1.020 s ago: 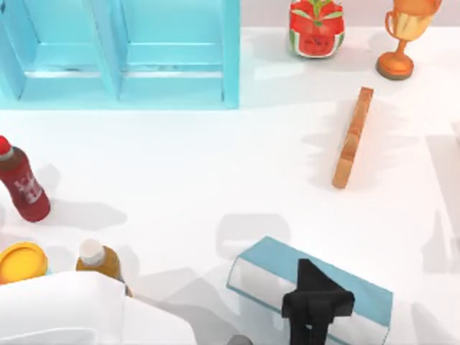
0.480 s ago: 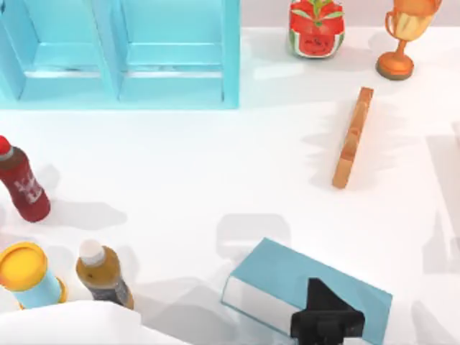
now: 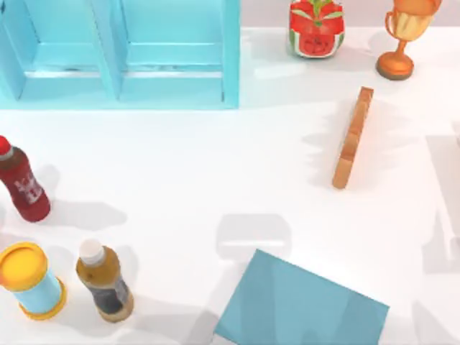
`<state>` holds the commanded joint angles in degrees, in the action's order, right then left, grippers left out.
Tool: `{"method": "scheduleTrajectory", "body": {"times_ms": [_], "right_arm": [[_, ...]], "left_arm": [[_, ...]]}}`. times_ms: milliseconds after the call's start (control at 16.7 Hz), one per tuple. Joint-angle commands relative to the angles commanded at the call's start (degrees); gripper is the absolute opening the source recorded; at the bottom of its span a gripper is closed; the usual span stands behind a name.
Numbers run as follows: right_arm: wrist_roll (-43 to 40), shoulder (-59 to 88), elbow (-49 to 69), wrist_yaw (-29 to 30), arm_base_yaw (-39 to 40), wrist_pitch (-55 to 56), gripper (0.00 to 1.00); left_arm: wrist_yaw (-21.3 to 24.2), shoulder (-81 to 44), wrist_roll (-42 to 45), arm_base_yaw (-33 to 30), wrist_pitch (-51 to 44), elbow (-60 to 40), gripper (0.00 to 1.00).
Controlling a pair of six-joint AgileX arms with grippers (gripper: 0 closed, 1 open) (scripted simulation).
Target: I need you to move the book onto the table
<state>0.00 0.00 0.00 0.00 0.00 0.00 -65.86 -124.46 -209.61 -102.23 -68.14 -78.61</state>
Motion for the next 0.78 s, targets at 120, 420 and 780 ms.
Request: {"method": "scheduleTrajectory", "body": {"times_ms": [120, 420, 780], "right_arm": [[0.00, 0.00, 0.00, 0.00, 0.00, 0.00, 1.00], [0.00, 0.00, 0.00, 0.00, 0.00, 0.00, 1.00], [0.00, 0.00, 0.00, 0.00, 0.00, 0.00, 1.00]], "left_arm": [[1.08, -2.11, -7.37, -2.63, -7.89, -2.83, 1.00], [2.95, -7.01, -22.46, -8.05, -25.03, -8.30, 1.00], [3.60, -9.40, -28.79, -10.35, -32.73, -10.39, 1.00]]}}
